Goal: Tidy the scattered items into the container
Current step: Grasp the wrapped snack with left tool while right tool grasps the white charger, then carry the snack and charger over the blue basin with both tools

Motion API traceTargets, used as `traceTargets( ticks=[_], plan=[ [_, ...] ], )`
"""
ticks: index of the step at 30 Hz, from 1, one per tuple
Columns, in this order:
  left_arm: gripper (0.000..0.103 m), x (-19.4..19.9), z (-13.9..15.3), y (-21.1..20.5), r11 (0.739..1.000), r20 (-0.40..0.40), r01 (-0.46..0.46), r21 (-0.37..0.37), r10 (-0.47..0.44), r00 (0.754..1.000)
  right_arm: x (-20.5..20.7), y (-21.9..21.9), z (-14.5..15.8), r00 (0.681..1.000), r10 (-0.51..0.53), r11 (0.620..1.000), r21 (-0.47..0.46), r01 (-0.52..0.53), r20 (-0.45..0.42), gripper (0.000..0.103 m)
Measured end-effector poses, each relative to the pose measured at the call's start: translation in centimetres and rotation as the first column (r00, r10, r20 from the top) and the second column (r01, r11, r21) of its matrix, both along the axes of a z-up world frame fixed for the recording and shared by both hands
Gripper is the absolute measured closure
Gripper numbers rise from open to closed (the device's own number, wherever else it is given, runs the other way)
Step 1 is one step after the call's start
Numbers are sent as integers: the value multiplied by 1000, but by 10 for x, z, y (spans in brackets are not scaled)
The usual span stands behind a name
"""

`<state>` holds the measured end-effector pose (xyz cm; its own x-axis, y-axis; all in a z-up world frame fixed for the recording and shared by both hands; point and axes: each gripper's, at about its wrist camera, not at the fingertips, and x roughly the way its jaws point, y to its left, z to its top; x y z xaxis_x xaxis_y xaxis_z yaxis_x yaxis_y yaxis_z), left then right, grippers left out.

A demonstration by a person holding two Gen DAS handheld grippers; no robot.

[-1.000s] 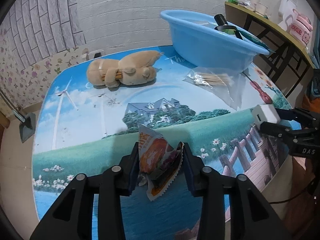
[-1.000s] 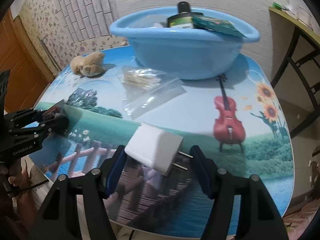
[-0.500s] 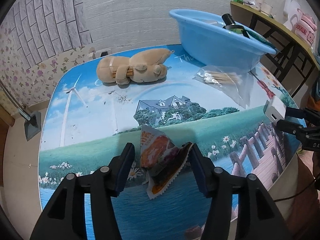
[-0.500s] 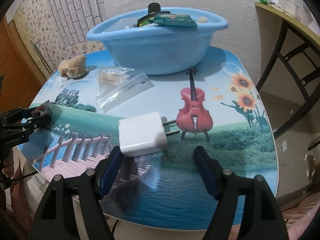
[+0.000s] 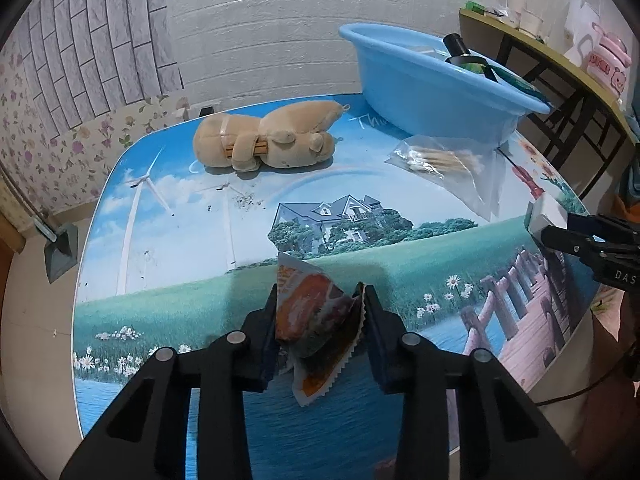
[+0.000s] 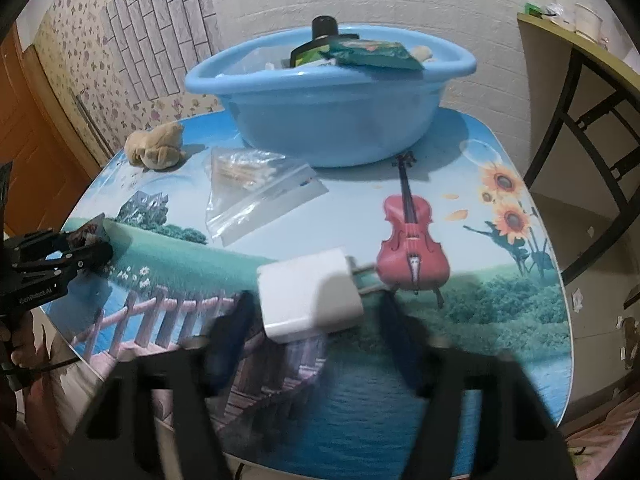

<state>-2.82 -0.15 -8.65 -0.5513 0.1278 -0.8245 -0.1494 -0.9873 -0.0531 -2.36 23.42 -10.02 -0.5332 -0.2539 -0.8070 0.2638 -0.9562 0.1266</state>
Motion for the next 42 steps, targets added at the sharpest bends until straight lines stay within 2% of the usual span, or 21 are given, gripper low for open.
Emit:
traceTargets(
  ticks=[6,17,24,31,42],
  plan=[
    [68,6,9,1,1000,-28,5,25,-4,1000,6,2,6,1000,14,999,-41,-15,-27,55],
    [68,5,27,7,999,-64,-2,42,5,998,16,-1,39,990,45,993,-100,-59,-134,56],
    [68,-2,56,17,999,-114,27,46,-21,993,18,3,71,976,46,987,-139,-77,-213,56],
    [68,-25,90,38,994,-186,88,68,-74,980,6,10,95,961,21,988,-139,-61,-275,56],
    [68,-75,97,79,982,-187,178,64,-163,969,-31,29,96,956,-35,993,-121,0,-290,56]
  ],
)
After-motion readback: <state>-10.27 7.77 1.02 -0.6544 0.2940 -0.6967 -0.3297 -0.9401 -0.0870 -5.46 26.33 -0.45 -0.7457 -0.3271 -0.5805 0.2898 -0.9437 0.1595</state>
